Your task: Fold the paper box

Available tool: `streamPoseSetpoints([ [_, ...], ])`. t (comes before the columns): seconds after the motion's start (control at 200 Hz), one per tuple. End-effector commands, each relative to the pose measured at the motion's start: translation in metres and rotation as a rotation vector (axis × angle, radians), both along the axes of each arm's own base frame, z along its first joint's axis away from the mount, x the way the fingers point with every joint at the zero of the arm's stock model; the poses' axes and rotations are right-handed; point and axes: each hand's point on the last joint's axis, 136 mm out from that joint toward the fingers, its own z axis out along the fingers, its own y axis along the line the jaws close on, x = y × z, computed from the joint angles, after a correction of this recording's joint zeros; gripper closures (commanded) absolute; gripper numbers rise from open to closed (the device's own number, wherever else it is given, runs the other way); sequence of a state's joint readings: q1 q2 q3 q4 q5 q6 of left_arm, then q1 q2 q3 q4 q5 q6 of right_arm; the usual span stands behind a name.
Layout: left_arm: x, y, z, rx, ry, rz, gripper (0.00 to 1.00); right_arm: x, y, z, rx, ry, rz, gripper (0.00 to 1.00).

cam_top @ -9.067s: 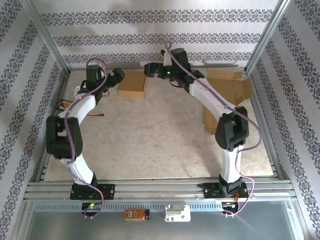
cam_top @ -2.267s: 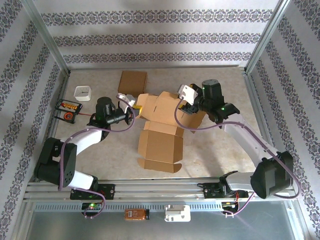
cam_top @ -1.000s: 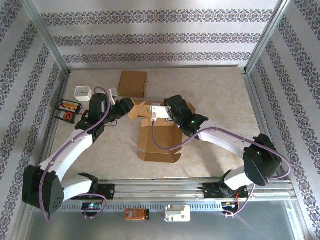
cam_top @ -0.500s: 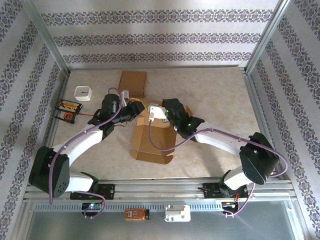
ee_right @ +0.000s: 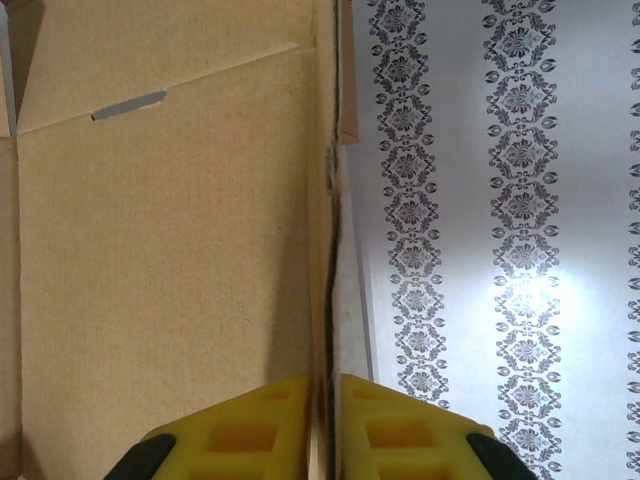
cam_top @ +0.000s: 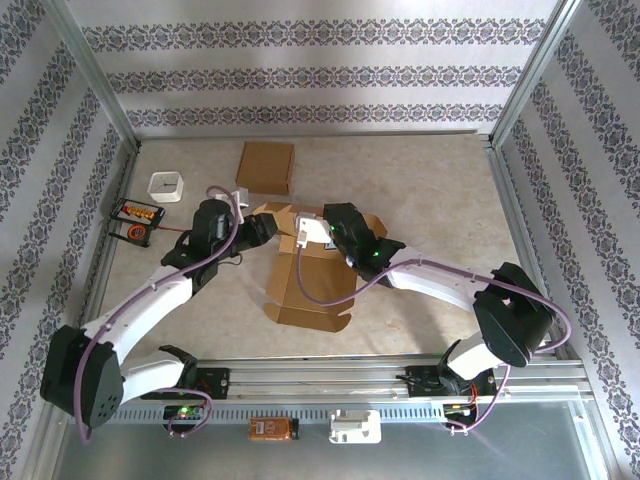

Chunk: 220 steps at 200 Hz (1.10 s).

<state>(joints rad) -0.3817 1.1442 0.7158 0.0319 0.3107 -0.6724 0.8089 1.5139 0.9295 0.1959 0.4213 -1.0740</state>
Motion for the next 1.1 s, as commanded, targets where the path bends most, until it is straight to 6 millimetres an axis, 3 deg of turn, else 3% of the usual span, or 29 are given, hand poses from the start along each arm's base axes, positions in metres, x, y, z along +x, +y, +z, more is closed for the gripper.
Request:
streamPoseSetpoints([
  [0.0, -0.018, 0.014, -0.055, 0.240, 0.052, -0.054, 0.69, -0.001, -0.006, 0.011, 0.009, -0.035, -0.008, 0.85],
  [0.565, 0.032, -0.015, -0.116, 0.147, 0.069, -0.038, 0.70, -0.011, -0.008, 0.004, 0.010, -0.009, -0.001, 0.84],
  [0.844, 0.033, -0.052, -0.126, -0.074, 0.085, -0.137, 0.70, -0.009, -0.005, -0.018, 0.018, 0.043, -0.005, 0.84],
  [1.094, 0.028, -0.067, -0.119, -0.080, 0.031, -0.200, 0.70, -0.008, -0.004, -0.035, 0.003, 0.076, -0.012, 0.83],
])
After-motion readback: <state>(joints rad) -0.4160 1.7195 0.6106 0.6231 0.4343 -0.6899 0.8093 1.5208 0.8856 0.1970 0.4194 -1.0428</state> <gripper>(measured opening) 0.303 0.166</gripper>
